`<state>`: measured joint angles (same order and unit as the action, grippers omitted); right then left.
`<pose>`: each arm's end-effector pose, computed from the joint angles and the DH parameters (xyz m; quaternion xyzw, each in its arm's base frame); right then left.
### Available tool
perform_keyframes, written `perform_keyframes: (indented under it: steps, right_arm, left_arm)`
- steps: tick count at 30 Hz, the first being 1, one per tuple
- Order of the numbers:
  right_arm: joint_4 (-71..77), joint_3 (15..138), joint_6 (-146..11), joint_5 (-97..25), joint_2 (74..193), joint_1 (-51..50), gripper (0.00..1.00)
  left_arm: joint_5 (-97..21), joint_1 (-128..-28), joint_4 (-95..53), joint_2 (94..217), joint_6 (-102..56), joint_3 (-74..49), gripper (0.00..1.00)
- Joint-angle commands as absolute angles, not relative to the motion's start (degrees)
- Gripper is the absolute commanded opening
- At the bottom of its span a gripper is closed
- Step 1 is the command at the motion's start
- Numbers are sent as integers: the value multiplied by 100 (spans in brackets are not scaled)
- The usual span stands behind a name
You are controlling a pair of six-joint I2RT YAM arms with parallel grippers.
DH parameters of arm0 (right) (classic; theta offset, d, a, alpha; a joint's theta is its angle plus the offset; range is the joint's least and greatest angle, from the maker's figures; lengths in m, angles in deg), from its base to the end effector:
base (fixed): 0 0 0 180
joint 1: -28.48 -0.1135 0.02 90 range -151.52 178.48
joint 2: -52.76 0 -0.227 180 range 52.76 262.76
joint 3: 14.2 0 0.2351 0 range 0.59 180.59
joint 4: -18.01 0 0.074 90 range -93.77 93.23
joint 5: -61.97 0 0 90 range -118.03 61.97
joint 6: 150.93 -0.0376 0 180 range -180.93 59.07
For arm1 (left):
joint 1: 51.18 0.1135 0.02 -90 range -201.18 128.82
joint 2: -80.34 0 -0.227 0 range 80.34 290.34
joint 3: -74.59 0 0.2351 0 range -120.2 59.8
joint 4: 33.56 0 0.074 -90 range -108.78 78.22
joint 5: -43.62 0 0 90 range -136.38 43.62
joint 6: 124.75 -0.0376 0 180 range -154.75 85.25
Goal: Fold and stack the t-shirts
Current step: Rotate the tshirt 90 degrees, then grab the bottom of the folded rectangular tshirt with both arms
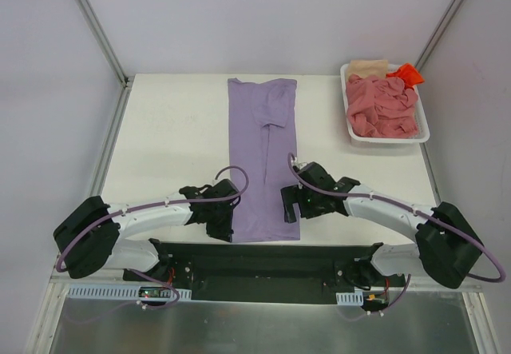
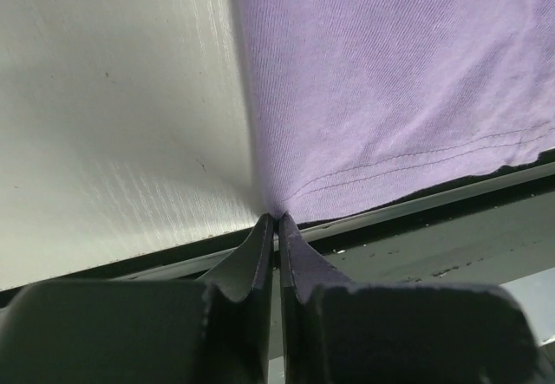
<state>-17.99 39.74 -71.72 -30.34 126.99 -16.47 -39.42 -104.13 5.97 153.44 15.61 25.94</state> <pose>0.1693 0.1712 0.1576 -0.2866 0.9129 0.1526 0.2472 0.1270 -0.1758 0.1333 0.0356 0.9720 -0.2129 0.0930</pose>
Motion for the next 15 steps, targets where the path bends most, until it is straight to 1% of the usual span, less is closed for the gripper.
perform_keyframes:
  steps: [1,6,10,13,15]
  right_arm:
    - [-1874,3847,-7279,-3392,12483,-1880,100]
    - [-2165,3751,-7402,-3462,12308,-2099,100]
    - [-2261,3636,-7525,-3673,12202,-2389,100]
    - [-2261,3601,-7622,-3761,12280,-2522,96]
    - [-2244,3627,-7631,-3735,12368,-2592,91]
  left_arm:
    - [-4040,-10479,706,15215,1736,2684,0]
    - [-4032,-10488,706,15189,1789,2737,0]
    - [-4101,-10479,706,14934,1877,2912,0]
    - [-4189,-10497,706,14775,1886,3018,0]
    - [-4242,-10488,706,14802,1895,3062,0]
